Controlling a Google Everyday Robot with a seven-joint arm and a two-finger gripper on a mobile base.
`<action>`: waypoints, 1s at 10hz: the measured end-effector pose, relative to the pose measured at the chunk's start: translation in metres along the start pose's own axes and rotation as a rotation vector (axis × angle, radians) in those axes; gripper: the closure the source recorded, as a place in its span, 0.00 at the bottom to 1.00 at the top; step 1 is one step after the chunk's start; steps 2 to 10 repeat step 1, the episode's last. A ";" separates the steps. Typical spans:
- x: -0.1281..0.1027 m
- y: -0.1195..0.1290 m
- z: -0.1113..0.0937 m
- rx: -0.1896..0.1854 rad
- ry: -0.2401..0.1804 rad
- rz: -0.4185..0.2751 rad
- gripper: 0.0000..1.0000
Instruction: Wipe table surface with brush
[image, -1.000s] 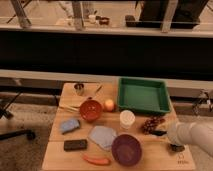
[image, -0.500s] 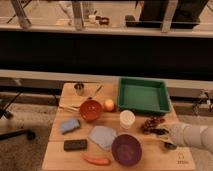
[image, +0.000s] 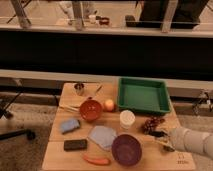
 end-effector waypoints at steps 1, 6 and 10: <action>-0.001 0.002 0.000 0.009 -0.006 0.001 1.00; -0.001 0.002 0.000 0.009 -0.006 0.001 1.00; -0.001 0.002 0.000 0.009 -0.006 0.001 1.00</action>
